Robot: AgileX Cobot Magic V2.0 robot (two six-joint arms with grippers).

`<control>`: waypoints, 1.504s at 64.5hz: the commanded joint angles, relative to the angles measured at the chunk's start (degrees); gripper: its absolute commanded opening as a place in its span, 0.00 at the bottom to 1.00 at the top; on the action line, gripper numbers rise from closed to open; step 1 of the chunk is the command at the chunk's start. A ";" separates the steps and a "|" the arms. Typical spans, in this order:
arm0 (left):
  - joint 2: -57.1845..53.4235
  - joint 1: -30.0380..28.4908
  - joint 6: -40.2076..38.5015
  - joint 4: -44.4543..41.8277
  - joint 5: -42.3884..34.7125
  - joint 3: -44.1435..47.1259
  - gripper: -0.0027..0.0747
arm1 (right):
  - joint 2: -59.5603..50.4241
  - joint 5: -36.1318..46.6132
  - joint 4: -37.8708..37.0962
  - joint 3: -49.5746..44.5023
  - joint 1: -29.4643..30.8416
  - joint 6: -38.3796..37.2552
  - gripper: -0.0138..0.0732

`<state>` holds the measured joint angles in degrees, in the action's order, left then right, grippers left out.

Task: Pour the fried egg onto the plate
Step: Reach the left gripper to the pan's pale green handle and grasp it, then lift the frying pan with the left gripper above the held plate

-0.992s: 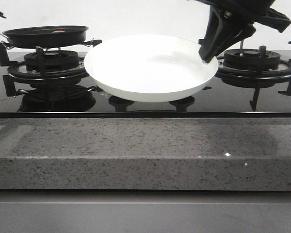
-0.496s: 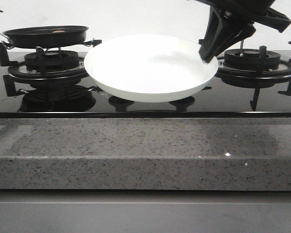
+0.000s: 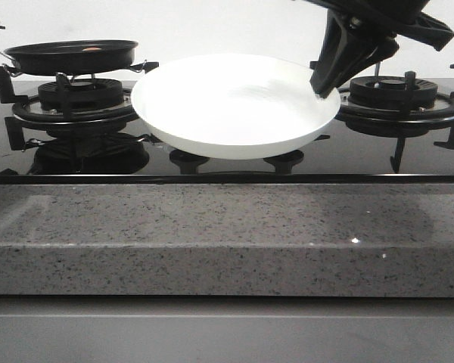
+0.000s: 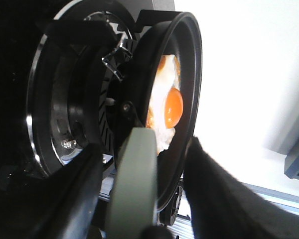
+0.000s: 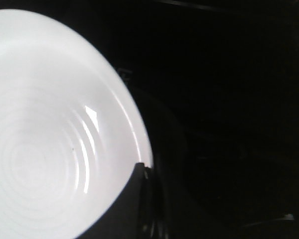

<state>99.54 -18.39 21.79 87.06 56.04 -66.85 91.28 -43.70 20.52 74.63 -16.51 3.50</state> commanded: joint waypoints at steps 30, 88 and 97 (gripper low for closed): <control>-2.42 -0.19 0.35 4.32 -0.92 -1.75 0.45 | -2.08 2.48 1.08 1.45 0.06 0.50 0.08; -3.07 -0.19 4.40 12.42 5.41 -2.10 0.01 | -2.08 2.48 1.08 1.45 0.06 0.50 0.08; -4.79 -0.19 5.89 13.36 5.57 -2.10 0.01 | -2.08 2.48 1.08 1.45 0.06 0.50 0.08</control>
<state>98.98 -18.39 26.65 93.58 57.62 -66.85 91.28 -43.70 20.52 74.63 -16.51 3.50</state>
